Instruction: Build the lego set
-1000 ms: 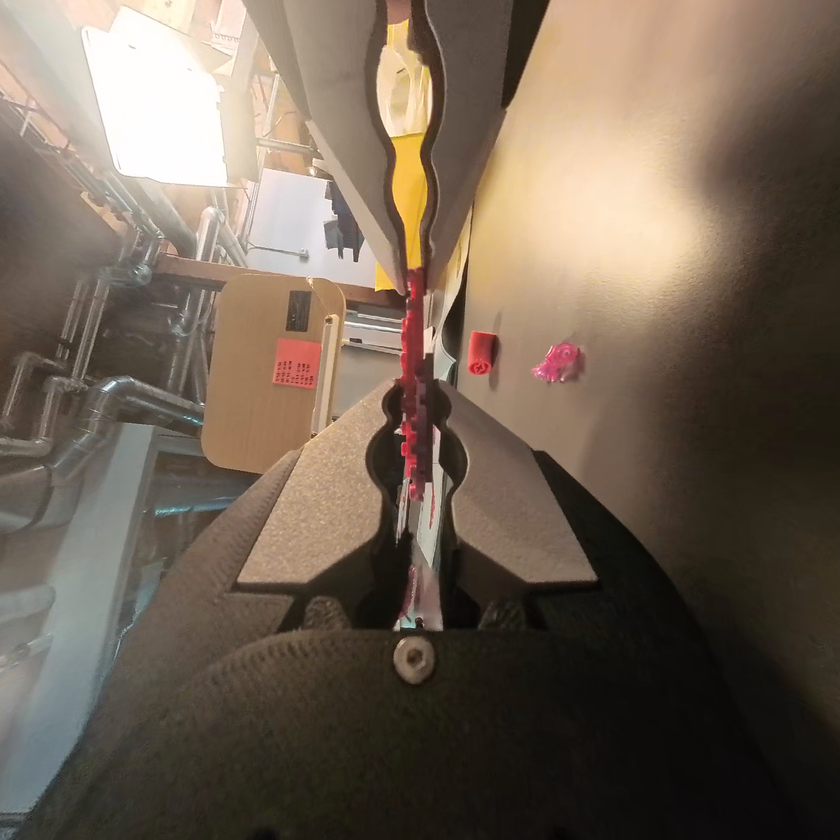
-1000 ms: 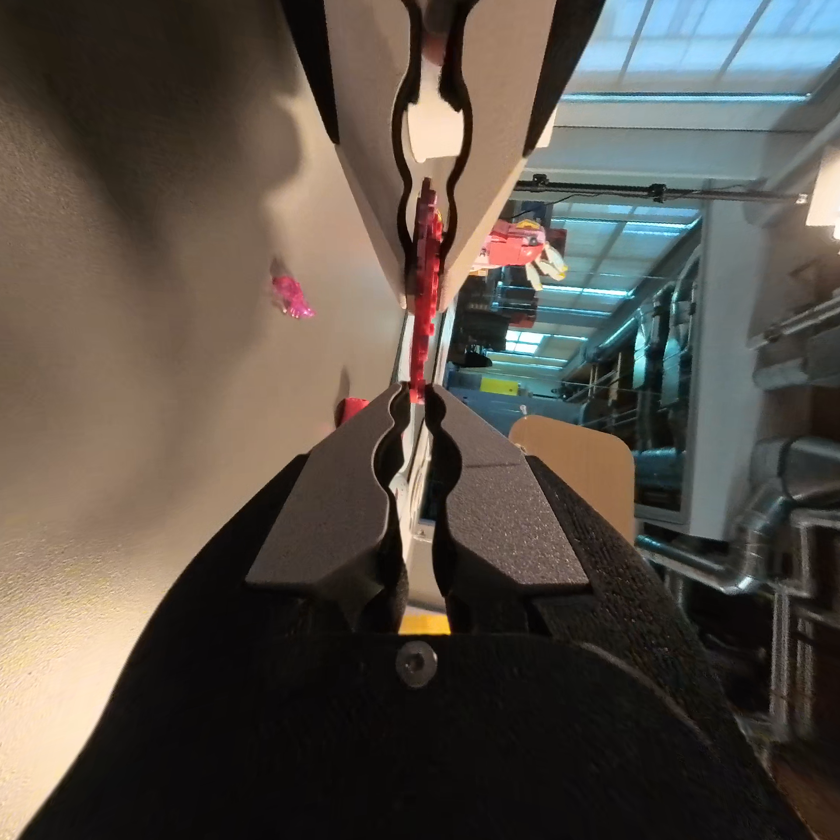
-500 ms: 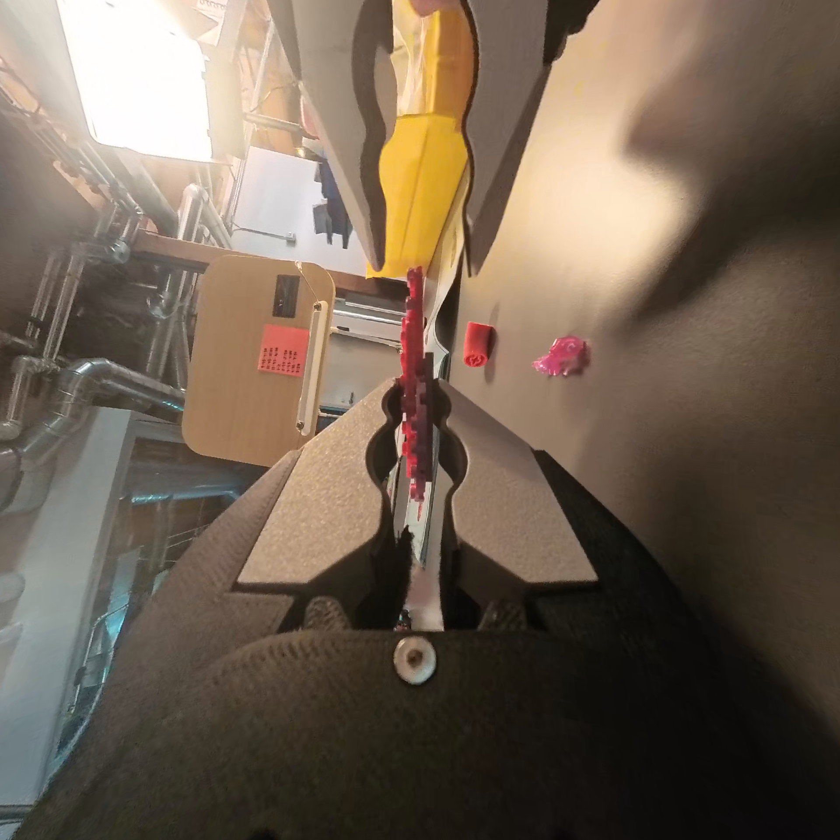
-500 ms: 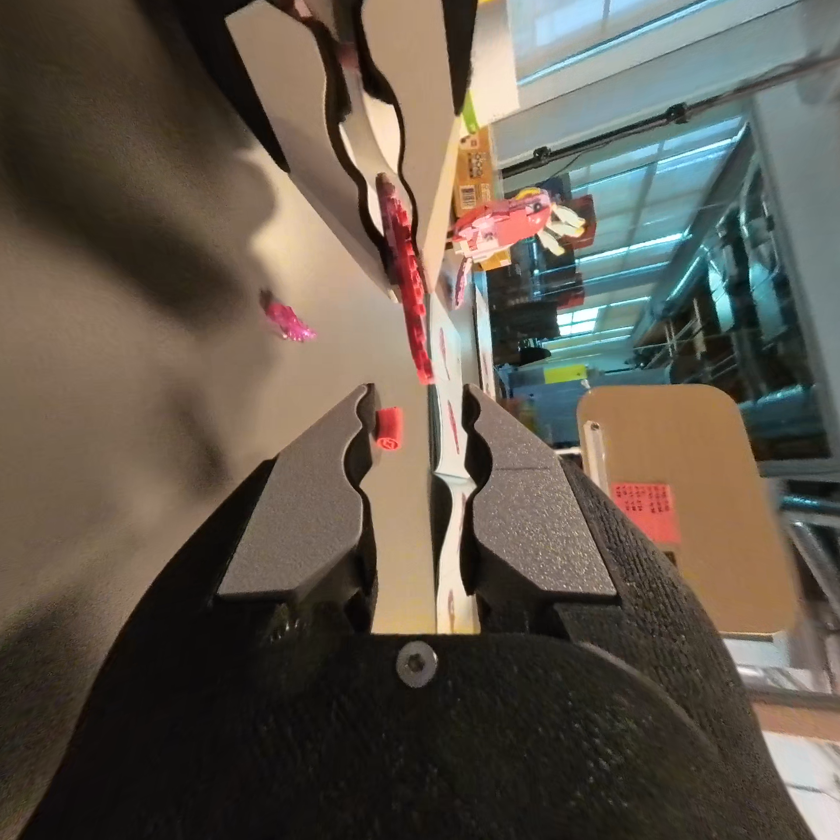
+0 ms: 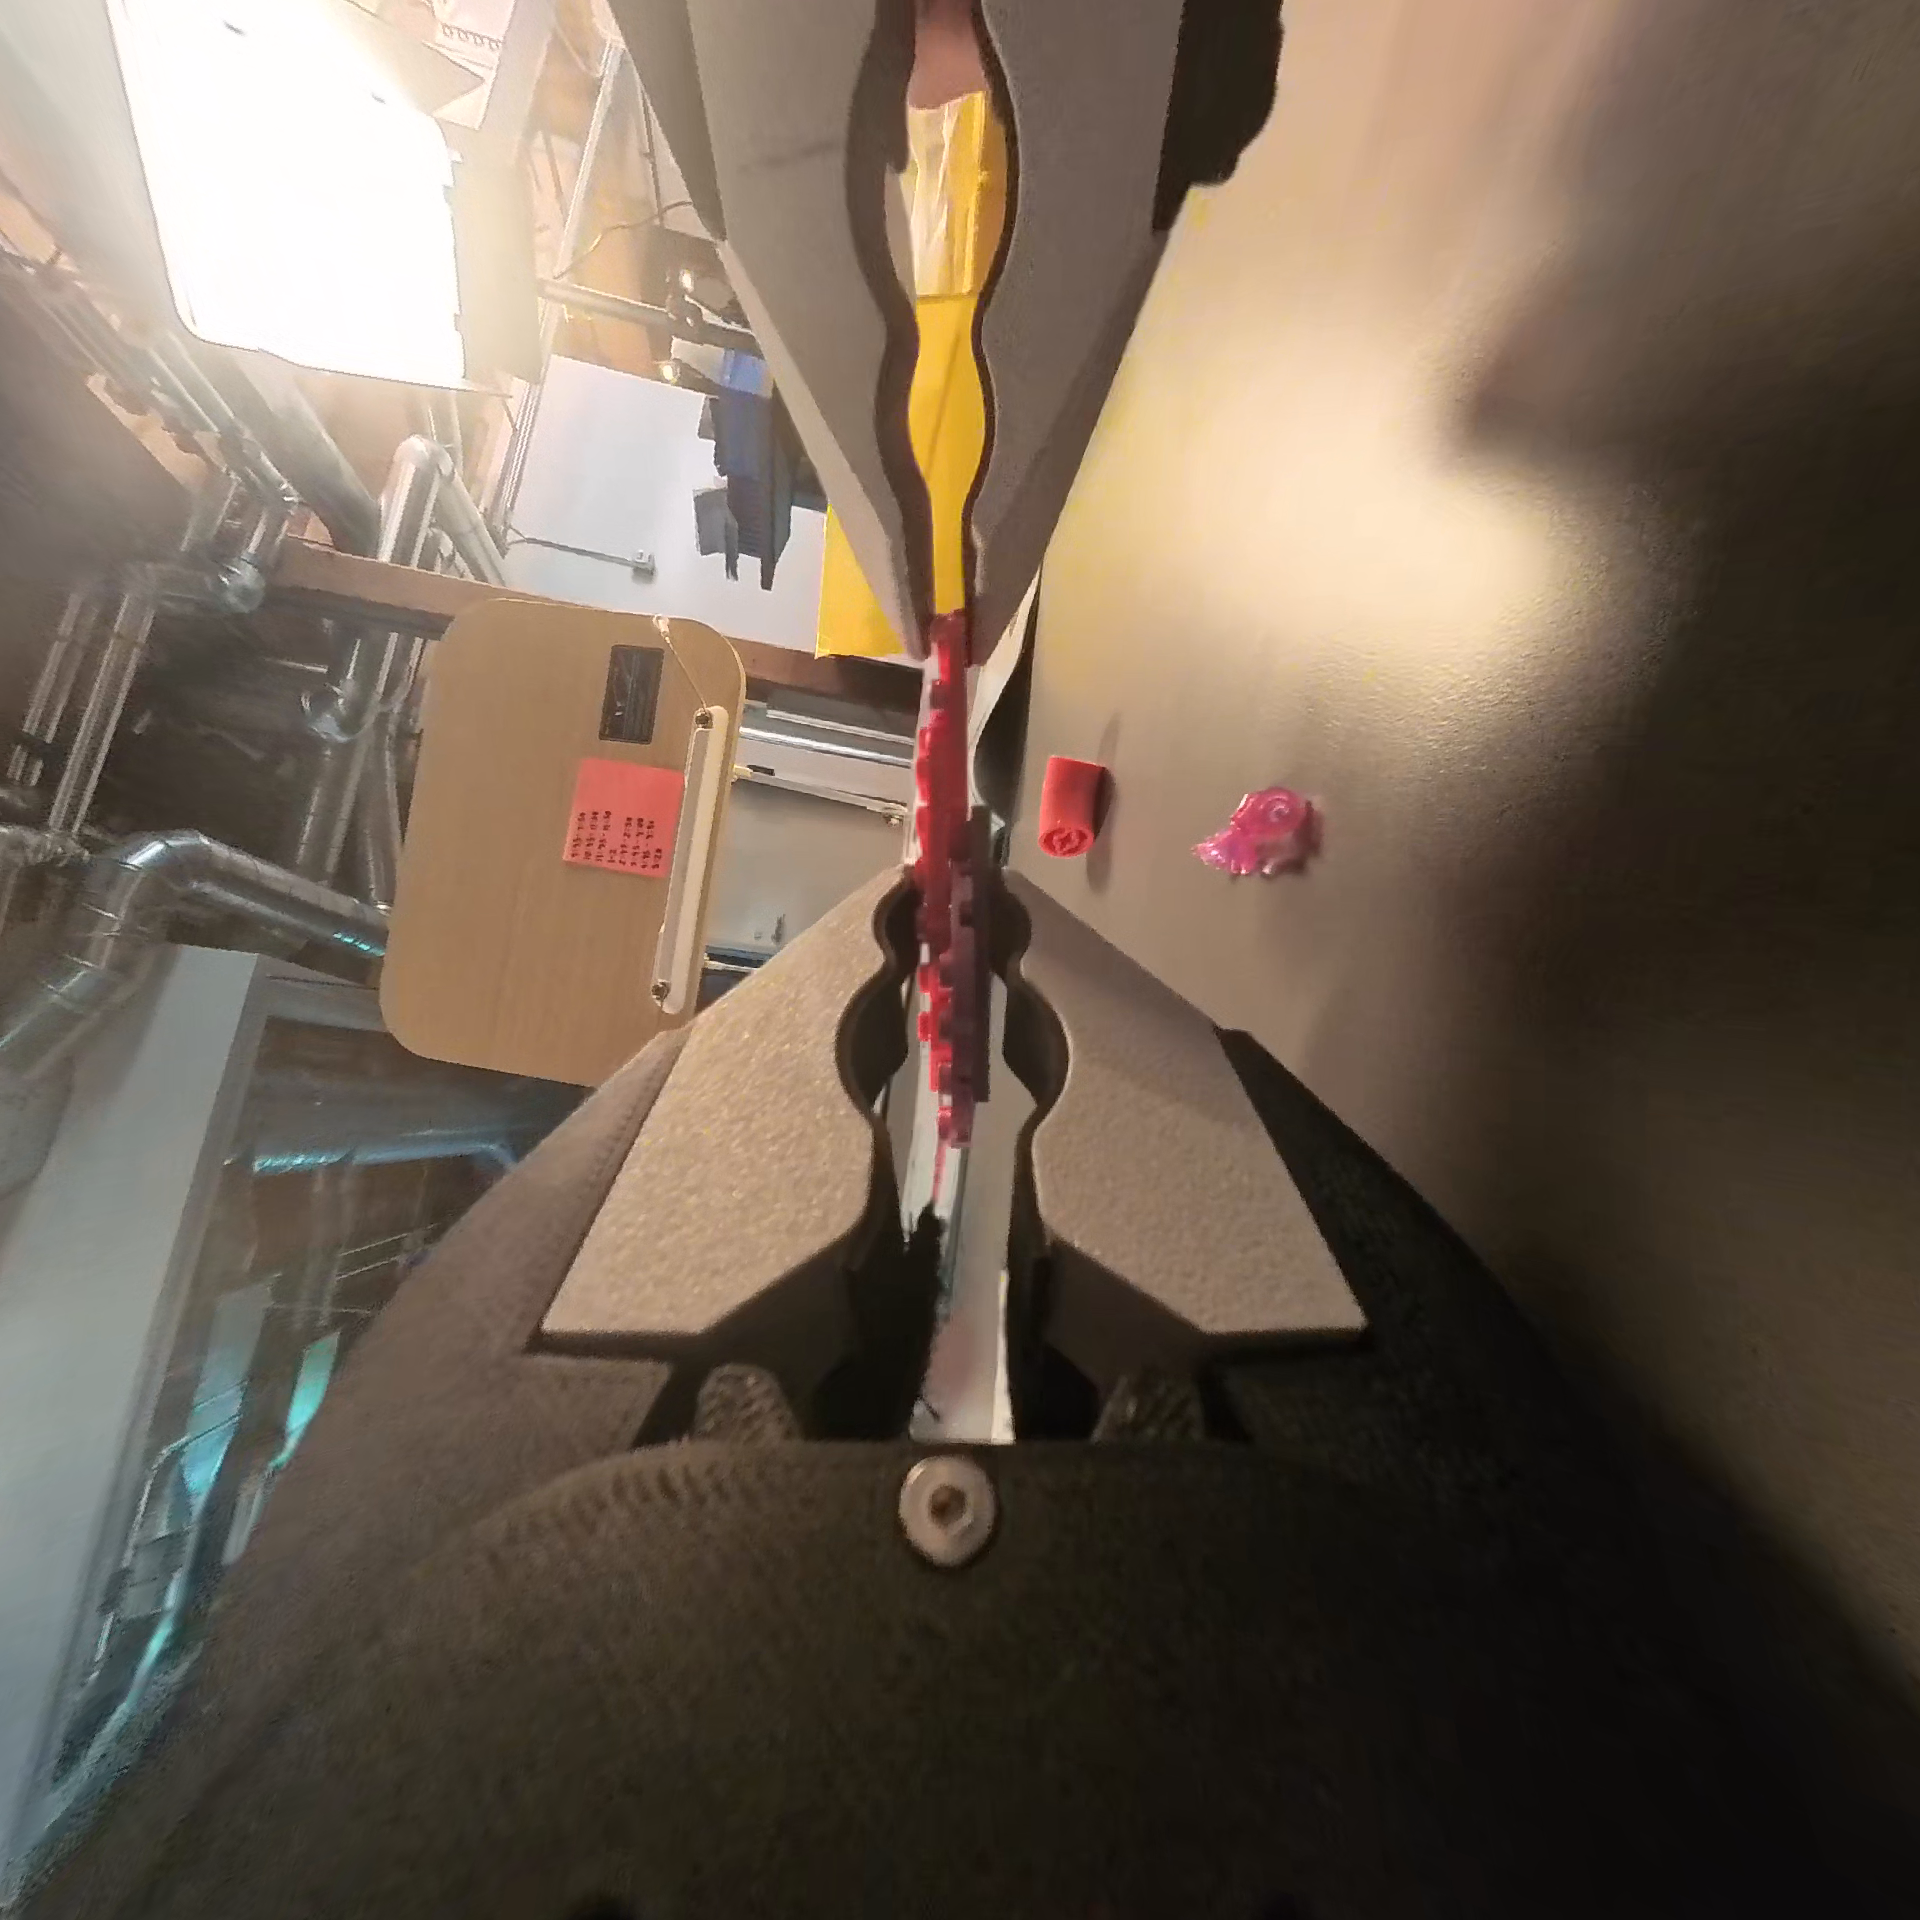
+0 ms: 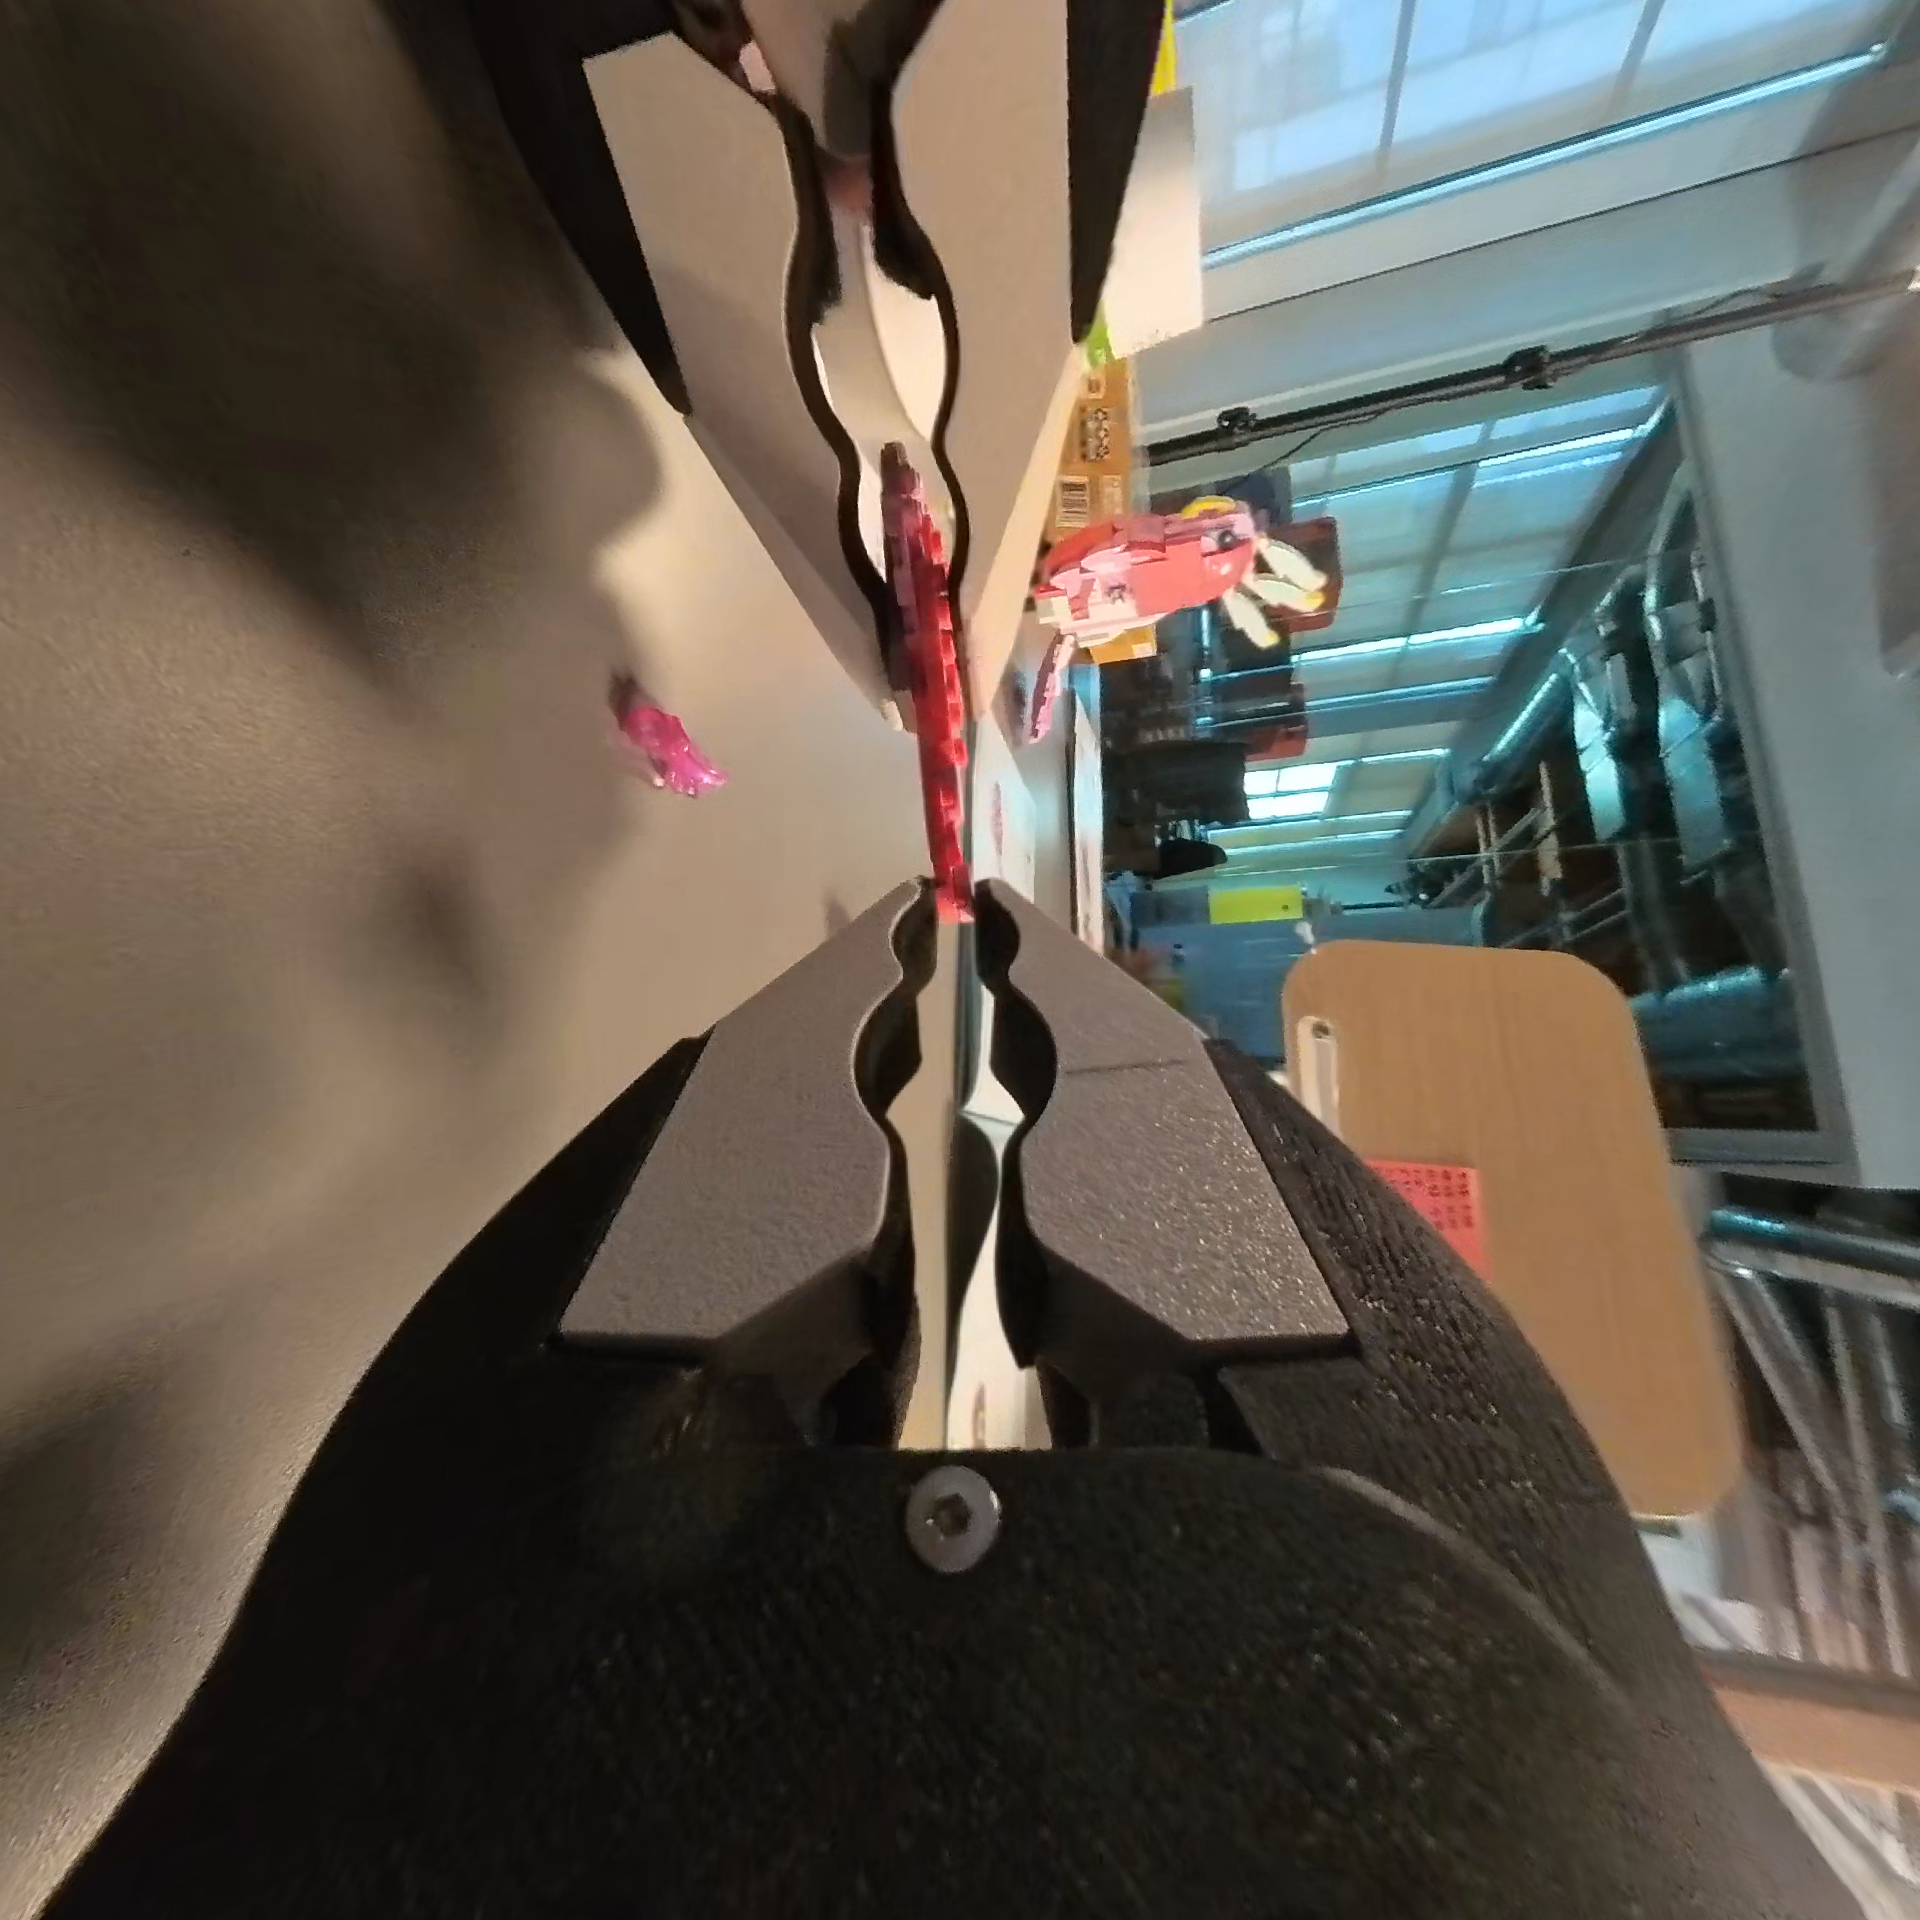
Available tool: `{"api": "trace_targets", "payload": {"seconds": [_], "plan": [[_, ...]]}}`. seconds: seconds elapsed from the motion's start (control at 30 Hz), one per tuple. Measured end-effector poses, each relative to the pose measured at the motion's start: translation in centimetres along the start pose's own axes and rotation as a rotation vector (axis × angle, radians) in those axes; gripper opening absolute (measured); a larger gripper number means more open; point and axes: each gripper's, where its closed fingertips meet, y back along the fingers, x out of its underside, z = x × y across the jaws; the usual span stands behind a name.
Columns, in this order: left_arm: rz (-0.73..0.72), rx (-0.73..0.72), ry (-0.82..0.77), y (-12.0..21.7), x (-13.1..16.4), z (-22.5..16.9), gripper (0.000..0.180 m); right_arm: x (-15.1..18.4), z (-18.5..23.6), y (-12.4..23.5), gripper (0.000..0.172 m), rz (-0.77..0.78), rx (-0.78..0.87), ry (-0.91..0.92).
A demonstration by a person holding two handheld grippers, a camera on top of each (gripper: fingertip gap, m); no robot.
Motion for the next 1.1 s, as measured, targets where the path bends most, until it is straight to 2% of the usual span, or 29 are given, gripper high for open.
{"api": "trace_targets", "payload": {"seconds": [0.3, 0.43, 0.5, 0.57, 0.63, 0.73, 0.8, 0.93, 1.1], "plan": [[-0.015, 0.012, 0.055, 0.1, 0.0, 0.2, 0.011, 0.0, -0.2, 0.0, 0.004, 0.016, -0.065, -0.076], [-0.003, 0.023, 0.022, 0.1, 0.1, -0.2, 0.011, 0.2, 0.2, -0.2, 0.003, 0.075, -0.062, 0.132], [-0.004, 0.028, 0.026, 0.1, 0.1, -0.2, 0.011, 0.2, 0.2, -0.2, 0.003, 0.075, -0.067, 0.151], [-0.015, 0.020, 0.045, 0.2, 0.0, 0.0, 0.011, 0.0, 0.0, -0.1, 0.004, 0.042, -0.077, 0.029], [-0.041, 0.012, 0.105, 0.3, -0.3, 0.6, 0.011, -0.6, -0.6, 0.2, 0.006, -0.027, -0.100, -0.212], [-0.127, 0.053, 0.282, 0.9, -0.8, 1.2, 0.011, -1.4, -1.9, 1.0, 0.030, -0.133, -0.155, -0.467], [-0.191, 0.100, 0.415, 1.3, -1.2, 1.5, 0.010, -2.3, -2.4, 1.7, 0.030, -0.211, -0.208, -0.569], [-0.267, 0.168, 0.549, 1.9, -1.8, 1.8, 0.010, -3.5, -2.8, 2.4, 0.024, -0.301, -0.293, -0.676], [-0.288, 0.196, 0.583, 2.2, -2.1, 1.8, 0.010, -3.9, -2.9, 2.3, 0.020, -0.324, -0.330, -0.683]]}}
